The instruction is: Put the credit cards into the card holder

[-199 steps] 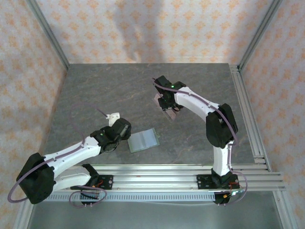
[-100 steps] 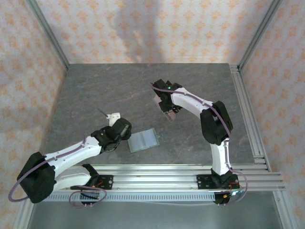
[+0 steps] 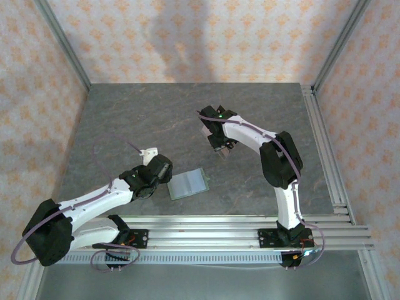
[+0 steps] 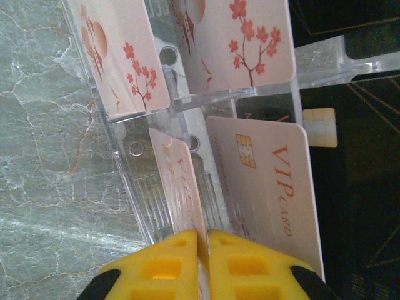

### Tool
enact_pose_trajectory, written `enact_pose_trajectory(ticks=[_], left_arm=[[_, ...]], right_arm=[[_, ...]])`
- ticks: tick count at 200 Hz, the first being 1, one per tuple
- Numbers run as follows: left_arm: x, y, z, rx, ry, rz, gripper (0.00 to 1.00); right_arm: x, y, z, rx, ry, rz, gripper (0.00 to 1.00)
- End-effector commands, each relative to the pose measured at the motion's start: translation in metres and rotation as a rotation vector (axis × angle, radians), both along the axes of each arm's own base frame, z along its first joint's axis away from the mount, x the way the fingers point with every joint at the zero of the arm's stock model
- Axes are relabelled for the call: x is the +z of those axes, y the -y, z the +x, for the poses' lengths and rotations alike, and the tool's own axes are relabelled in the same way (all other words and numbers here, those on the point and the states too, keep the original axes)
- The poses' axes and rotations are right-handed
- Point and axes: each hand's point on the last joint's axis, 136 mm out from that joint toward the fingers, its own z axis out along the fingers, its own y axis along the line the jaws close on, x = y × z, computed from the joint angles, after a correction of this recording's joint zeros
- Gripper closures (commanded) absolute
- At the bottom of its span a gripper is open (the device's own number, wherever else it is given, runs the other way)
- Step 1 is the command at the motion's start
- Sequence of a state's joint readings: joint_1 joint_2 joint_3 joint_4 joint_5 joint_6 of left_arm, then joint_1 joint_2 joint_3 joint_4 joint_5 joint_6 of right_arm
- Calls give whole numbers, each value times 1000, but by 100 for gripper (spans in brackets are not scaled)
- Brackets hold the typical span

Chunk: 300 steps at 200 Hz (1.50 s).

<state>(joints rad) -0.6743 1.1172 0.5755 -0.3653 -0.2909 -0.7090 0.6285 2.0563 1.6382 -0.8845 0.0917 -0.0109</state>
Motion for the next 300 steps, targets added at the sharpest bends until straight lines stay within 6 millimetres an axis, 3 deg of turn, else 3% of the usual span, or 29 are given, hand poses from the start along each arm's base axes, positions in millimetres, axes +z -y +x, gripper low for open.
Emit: enact_pose_trajectory(ticks=[1,29,63,131,170,195,235,260,300], left_arm=[[10,6,7,-9,34,-13,33],[11,8,7,-18,32,-11,33],[12,8,6,-37,19,5,32],[11,6,-1,-68,-29,42,32],[-4,12,-10,-109,-114,42,32],[-20,15,-21,-130,-167,53,31],[-39,17,-35,-141,-207,89,31],[-51,17,-41,-137,-233,105,32],[-64,15,-43,-114,-245,130,34]], right_arm=[[4,-3,-2,17,-11,1,93],[6,-4,-3,24,-20,10,100],[20,-7,-2,30,-17,45,100],[91,-16,-4,22,95,197,100],[129,-38,-27,2,119,462,100],[142,-57,-50,-16,92,692,100],[135,-84,-87,-40,19,976,100],[111,-97,-112,-33,-21,1046,100],[79,-97,-128,-81,-46,1102,100]])
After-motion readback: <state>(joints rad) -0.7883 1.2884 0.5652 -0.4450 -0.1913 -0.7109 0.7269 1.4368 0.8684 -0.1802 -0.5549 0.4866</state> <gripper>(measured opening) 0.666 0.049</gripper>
